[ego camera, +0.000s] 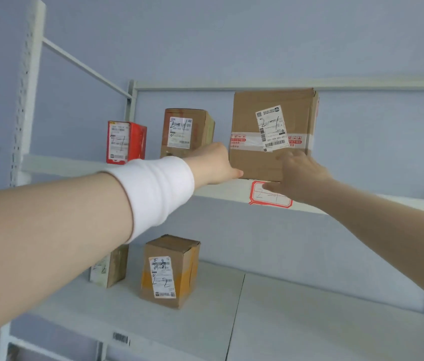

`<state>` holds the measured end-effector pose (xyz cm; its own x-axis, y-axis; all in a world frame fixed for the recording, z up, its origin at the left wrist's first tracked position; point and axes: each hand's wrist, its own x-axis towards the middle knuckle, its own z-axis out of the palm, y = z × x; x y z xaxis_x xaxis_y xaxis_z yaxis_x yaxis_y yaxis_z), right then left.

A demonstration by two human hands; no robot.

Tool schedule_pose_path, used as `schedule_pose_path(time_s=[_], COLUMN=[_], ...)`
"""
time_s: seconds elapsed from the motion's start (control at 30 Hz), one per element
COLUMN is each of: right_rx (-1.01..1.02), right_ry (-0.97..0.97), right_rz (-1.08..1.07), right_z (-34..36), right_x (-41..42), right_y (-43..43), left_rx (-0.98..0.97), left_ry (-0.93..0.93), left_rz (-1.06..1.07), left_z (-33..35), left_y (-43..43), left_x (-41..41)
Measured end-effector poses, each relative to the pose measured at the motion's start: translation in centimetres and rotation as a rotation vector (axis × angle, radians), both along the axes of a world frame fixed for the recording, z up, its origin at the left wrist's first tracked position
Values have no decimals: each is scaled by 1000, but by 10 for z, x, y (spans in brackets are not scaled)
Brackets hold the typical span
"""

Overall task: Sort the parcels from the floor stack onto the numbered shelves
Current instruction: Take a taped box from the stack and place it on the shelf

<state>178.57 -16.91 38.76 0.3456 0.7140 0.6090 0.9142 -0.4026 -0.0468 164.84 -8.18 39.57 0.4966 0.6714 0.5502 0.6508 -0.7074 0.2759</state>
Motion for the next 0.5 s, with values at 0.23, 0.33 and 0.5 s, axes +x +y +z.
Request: schedule_pose_path(time_s=[0.23, 0.33, 0.5], right_rx=[-164, -223, -369], right_ry=[-10, 50, 119], right_rz=[138, 225, 374], right_z=[-53, -85, -171], right_x=[-63, -86, -125], right_y=[-18, -28, -46], left_rx=[-30, 8, -163], left_ry=[47, 127, 228], left_rz=[65, 164, 294], left_z=[-53, -87, -164], left_y=[-48, -70, -105], left_x=[-51, -77, -126])
